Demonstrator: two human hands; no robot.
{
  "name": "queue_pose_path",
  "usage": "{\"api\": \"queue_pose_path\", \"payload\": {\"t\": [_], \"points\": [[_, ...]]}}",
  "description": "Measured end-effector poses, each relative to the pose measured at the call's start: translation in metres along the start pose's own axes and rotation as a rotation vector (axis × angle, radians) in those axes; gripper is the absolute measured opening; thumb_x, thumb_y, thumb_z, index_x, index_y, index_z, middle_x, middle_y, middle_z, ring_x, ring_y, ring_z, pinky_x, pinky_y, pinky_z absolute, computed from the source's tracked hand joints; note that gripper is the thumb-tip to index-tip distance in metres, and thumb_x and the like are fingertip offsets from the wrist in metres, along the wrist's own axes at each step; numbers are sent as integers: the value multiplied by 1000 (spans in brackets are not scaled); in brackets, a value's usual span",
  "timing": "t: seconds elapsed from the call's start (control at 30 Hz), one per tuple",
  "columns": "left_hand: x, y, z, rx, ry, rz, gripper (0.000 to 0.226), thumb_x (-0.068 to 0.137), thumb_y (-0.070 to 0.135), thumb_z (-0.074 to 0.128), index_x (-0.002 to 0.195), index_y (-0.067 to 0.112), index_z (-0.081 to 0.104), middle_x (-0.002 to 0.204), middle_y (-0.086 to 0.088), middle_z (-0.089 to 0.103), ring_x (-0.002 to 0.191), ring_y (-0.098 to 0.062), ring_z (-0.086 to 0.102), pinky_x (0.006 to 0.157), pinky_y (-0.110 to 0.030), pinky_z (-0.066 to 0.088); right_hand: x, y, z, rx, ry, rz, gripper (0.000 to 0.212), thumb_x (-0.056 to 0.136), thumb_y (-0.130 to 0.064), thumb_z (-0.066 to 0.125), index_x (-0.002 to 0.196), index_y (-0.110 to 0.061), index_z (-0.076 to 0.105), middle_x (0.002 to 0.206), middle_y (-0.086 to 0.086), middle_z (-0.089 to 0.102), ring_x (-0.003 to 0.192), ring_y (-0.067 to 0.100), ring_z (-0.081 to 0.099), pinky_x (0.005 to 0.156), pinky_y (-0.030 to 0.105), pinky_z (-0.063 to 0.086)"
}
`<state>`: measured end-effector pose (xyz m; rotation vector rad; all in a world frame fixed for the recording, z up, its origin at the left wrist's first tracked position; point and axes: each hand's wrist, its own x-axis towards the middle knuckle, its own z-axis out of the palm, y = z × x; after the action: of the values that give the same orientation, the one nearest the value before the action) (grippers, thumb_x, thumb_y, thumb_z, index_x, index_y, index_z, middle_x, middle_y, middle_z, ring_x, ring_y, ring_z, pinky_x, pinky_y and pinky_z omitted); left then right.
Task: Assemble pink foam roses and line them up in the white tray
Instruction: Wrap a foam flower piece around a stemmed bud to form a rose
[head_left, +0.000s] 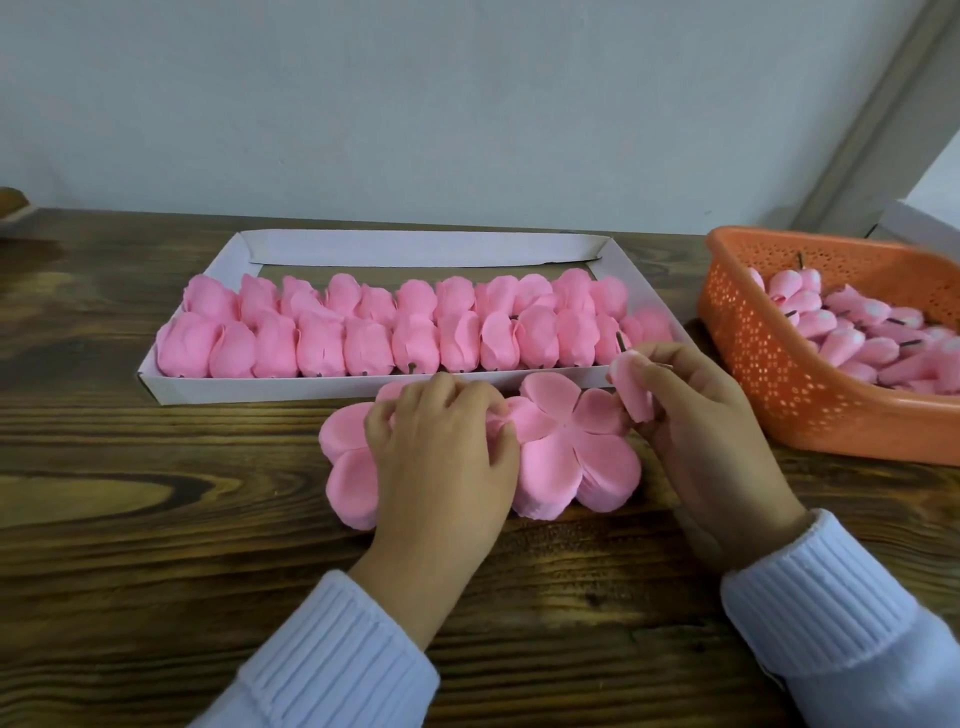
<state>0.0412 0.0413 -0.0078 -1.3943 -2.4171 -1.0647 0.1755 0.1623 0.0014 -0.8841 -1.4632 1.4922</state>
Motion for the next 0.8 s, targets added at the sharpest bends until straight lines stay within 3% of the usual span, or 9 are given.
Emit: {"api": "queue_pose_path", "payload": {"t": [0.3,0.37,0.5,0.67,0.8], "points": [[-1,4,-2,-19,-33,23,16,75,17,70,73,26,57,79,12,57,86,-17,54,87,-34,22,-1,3,-1,13,1,16,11,91,-22,62,96,-14,67,75,-1,63,69,13,62,72,40,52],[-1,6,-3,-43,-30,46,17,76,14,71,81,26,60,78,13,57,85,-17,56,87,-32,21,-2,3,-2,8,8,13,11,93,-20,61,97,-13,67,75,0,63,68,12,62,72,39,52],[-1,7,-3,-90,-30,61,39,78,14,74,113,22,58,83,12,64,84,-17,60,89,-33,22,-2,2,-2,43,1,2,10,94,-15,58,97,-8,65,71,0,62,66,13,64,66,33,54],[1,8,-7,-46,-16,116,10,79,16,74,83,24,70,78,10,66,82,-20,61,80,-32,24,-5,0,-1,28,-11,-28,10,93,-16,61,98,-9,65,72,1,67,68,16,68,70,36,57],[4,7,-11,-157,1,132,15,84,19,69,72,16,61,69,6,59,70,-19,55,71,-36,41,-7,-1,0,-15,5,-60,11,92,-19,63,98,-12,67,80,7,71,74,23,64,76,48,54]]}}
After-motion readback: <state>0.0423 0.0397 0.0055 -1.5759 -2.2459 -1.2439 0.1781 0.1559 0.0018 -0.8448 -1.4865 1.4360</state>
